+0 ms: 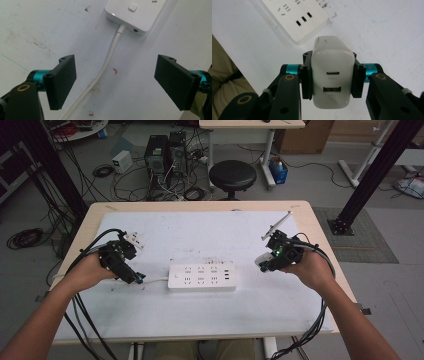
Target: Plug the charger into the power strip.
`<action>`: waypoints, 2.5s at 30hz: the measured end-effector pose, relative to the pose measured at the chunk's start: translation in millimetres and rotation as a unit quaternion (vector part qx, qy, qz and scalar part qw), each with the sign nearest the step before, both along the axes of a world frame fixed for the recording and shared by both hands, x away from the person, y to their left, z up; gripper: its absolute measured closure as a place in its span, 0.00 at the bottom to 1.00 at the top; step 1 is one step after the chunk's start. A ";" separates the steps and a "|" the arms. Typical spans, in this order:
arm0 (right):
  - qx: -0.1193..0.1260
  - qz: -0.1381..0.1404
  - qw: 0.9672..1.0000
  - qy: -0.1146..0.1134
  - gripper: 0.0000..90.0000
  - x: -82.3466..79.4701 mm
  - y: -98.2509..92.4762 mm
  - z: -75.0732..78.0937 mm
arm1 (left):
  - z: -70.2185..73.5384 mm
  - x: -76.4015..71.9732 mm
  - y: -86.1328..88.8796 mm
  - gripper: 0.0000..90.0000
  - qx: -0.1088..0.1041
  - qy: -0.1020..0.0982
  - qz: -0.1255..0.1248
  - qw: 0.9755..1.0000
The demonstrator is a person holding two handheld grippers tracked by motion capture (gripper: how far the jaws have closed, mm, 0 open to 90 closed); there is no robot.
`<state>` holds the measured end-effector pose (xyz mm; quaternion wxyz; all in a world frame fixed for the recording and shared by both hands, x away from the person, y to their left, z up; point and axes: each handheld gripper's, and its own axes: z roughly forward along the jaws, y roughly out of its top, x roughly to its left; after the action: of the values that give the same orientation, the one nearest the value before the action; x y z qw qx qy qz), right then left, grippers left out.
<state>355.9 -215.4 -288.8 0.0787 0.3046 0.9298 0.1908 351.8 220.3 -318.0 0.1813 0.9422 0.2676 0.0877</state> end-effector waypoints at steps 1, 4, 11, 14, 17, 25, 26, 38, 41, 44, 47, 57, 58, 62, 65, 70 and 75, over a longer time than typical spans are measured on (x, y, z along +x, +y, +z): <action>0.000 0.003 1.000 -0.002 0.69 0.8 2.3 1.0 | -1.7 0.3 0.3 0.20 -0.001 0.001 0.005 1.000; -0.001 0.011 1.000 -0.004 0.69 6.0 12.2 3.9 | -5.3 1.9 2.1 0.20 0.003 -0.001 0.007 1.000; -0.021 0.055 0.998 -0.015 0.69 19.4 43.3 5.6 | -11.6 1.2 3.3 0.20 0.006 -0.005 0.006 1.000; -0.032 0.076 0.996 -0.016 0.69 24.7 56.0 6.2 | -15.2 0.8 3.3 0.20 0.015 -0.008 0.004 1.000; -0.047 0.103 0.993 -0.016 0.69 29.2 71.4 5.5 | -16.4 0.9 2.8 0.20 0.023 -0.010 -0.006 1.000; -0.087 0.162 0.983 0.000 0.69 38.4 116.0 -16.7 | -20.3 0.1 0.2 0.20 0.032 -0.012 -0.016 0.999; -0.090 0.168 0.982 0.002 0.69 40.0 120.1 -20.6 | -19.9 0.6 0.7 0.20 0.036 -0.012 -0.019 0.999; -0.160 0.212 0.964 0.020 0.69 54.1 154.4 -58.1 | -28.3 -0.1 2.3 0.20 0.029 -0.009 -0.010 0.999; -0.165 0.218 0.962 0.021 0.69 55.1 157.3 -61.5 | -30.9 0.7 3.9 0.20 0.027 -0.008 -0.007 1.000; -0.168 0.224 0.960 0.021 0.69 57.2 160.1 -63.5 | -32.9 1.0 5.4 0.20 0.024 -0.007 -0.004 1.000; -0.170 0.240 0.956 0.025 0.69 57.3 163.5 -64.0 | -35.4 0.8 6.6 0.20 0.019 -0.006 0.000 1.000; -0.206 0.332 0.920 -0.004 0.69 52.0 171.1 -68.7 | -35.7 1.8 7.1 0.20 0.019 -0.003 0.000 1.000; -0.208 0.323 0.923 0.002 0.69 52.0 171.6 -68.3 | -35.6 1.8 7.0 0.20 0.020 -0.003 -0.001 1.000; -0.209 0.293 0.933 0.017 0.69 54.9 175.2 -68.4 | -36.7 1.7 6.8 0.20 0.018 -0.003 0.002 1.000; -0.211 0.277 0.937 0.022 0.69 53.5 176.6 -69.1 | -37.0 1.9 7.1 0.20 0.018 -0.003 0.000 1.000; -0.230 0.286 0.930 0.013 0.69 50.8 178.7 -74.5 | -37.8 2.1 6.9 0.20 0.015 -0.003 0.002 1.000; -0.227 0.273 0.934 0.026 0.69 53.5 179.6 -74.0 | -39.6 2.8 7.6 0.20 0.009 -0.003 0.005 1.000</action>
<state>409.3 -35.9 -362.8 0.0666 0.0179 0.9974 -0.0195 354.6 227.9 -357.6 0.1730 0.9422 0.2711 0.0938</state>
